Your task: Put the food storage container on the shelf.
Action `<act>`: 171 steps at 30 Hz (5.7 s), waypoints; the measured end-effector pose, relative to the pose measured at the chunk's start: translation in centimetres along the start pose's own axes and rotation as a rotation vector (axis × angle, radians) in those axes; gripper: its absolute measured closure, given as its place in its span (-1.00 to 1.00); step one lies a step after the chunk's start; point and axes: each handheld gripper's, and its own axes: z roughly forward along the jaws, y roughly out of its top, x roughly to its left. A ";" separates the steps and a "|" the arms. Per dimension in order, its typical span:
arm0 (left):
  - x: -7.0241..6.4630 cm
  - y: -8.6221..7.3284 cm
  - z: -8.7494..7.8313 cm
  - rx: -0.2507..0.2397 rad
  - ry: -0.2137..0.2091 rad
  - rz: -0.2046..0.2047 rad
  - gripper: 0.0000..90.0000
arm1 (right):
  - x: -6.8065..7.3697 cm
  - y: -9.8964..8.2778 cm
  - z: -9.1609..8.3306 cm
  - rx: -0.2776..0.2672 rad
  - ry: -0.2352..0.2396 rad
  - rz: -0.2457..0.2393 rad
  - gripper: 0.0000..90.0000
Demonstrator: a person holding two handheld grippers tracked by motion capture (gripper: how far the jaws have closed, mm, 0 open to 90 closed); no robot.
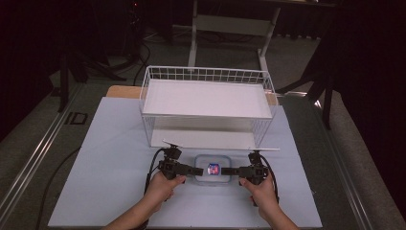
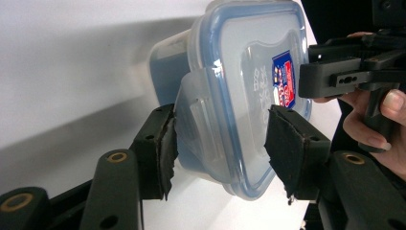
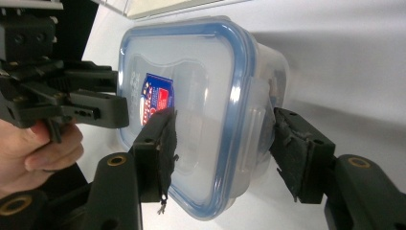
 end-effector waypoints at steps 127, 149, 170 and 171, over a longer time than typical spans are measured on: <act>-2.1 -4.4 -7.1 -0.413 0.134 0.480 -0.82 | 5.2 2.9 5.5 -0.182 -0.223 -0.399 1.00; 0.2 -6.2 -5.8 -0.419 0.145 0.447 -0.82 | 4.4 6.1 9.1 -0.221 -0.278 -0.335 1.00; 0.2 -6.4 -6.1 -0.420 0.148 0.452 -0.82 | 3.8 8.6 10.4 -0.250 -0.305 -0.275 1.00; 0.2 -6.4 -6.1 -0.419 0.151 0.451 -0.82 | 3.6 8.6 10.4 -0.251 -0.298 -0.280 1.00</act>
